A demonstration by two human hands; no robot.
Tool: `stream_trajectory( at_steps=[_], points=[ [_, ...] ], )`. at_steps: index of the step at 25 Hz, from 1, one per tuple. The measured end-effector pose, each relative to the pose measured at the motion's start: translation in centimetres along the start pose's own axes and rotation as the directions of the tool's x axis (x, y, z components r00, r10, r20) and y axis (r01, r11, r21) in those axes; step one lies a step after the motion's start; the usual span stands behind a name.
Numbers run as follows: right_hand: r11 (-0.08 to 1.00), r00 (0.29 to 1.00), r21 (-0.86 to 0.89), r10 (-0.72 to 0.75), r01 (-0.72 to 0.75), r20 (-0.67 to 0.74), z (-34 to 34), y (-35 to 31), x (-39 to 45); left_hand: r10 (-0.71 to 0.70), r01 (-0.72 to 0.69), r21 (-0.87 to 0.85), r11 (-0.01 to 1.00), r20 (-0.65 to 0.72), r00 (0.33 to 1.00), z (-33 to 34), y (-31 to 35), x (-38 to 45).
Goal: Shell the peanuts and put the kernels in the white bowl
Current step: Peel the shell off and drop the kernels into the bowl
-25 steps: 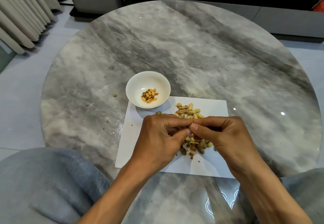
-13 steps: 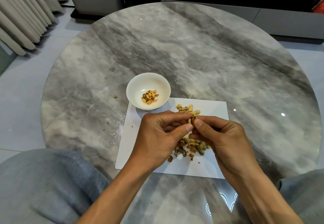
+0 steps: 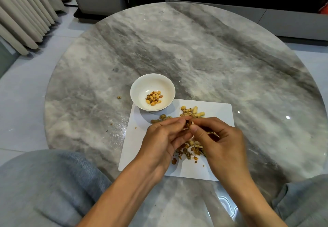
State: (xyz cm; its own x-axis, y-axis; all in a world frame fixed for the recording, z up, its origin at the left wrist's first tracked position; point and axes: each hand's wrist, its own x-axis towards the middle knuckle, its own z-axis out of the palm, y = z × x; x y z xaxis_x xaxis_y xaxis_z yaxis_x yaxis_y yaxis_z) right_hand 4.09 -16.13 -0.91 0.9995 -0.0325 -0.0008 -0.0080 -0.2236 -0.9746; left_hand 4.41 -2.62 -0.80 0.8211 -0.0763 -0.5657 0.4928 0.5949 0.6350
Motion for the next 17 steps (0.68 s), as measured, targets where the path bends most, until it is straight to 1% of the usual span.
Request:
stream_trajectory(
  at_steps=[1, 2, 3, 4, 5, 6, 8, 10, 12, 14, 17],
  points=[
    [0.974, 0.986, -0.157, -0.168, 0.165, -0.006, 0.2, 0.3, -0.1, -0.01, 0.01, -0.038, 0.999, 0.003, 1.0, 0.0, 0.1, 0.0],
    [0.897, 0.945, -0.309, -0.328, 0.315, 0.011, 0.4, 0.8, -0.2, -0.019, 0.019, -0.071, 0.997, 0.002, 1.0, 0.0, 0.1, 0.0],
    [0.797, 0.892, -0.433, -0.45, 0.421, 0.039, 0.5, 1.2, -0.3, -0.031, 0.03, -0.102, 0.994, -0.006, 1.0, 0.0, 0.1, -0.1],
    [0.708, 0.848, -0.52, -0.527, 0.478, 0.062, 0.6, 1.6, -0.4, -0.042, 0.039, -0.126, 0.991, -0.017, 0.999, 0.0, 0.1, 0.0],
    [0.648, 0.818, -0.573, -0.571, 0.503, 0.072, 0.7, 1.8, -0.5, -0.051, 0.046, -0.142, 0.989, -0.03, 0.998, 0.0, 0.1, 0.0],
    [0.612, 0.798, -0.598, -0.598, 0.517, 0.078, 0.7, 1.8, -0.5, -0.057, 0.05, -0.148, 0.988, -0.039, 0.998, 0.0, 0.2, 0.0],
    [0.59, 0.78, -0.596, -0.618, 0.545, 0.102, 0.6, 1.8, -0.5, -0.06, 0.054, -0.145, 0.988, -0.034, 0.998, 0.1, 0.1, -0.1],
    [0.595, 0.78, -0.568, -0.608, 0.569, 0.145, 0.4, 1.8, -0.3, -0.063, 0.059, -0.14, 0.988, -0.024, 0.998, 0.0, 0.1, -0.1],
    [0.645, 0.806, -0.523, -0.57, 0.558, 0.157, 0.1, 1.8, -0.1, -0.071, 0.067, -0.143, 0.987, -0.019, 0.997, 0.0, 0.1, -0.1],
    [0.748, 0.86, -0.442, -0.495, 0.495, 0.127, -0.1, 1.5, 0.0, -0.079, 0.075, -0.152, 0.986, -0.022, 0.997, -0.1, 0.1, -0.1],
    [0.918, 0.948, -0.239, -0.305, 0.318, 0.093, -0.5, 0.8, 0.2, -0.091, 0.084, -0.165, 0.983, -0.037, 0.995, 0.0, 0.3, -0.1]
  ],
)
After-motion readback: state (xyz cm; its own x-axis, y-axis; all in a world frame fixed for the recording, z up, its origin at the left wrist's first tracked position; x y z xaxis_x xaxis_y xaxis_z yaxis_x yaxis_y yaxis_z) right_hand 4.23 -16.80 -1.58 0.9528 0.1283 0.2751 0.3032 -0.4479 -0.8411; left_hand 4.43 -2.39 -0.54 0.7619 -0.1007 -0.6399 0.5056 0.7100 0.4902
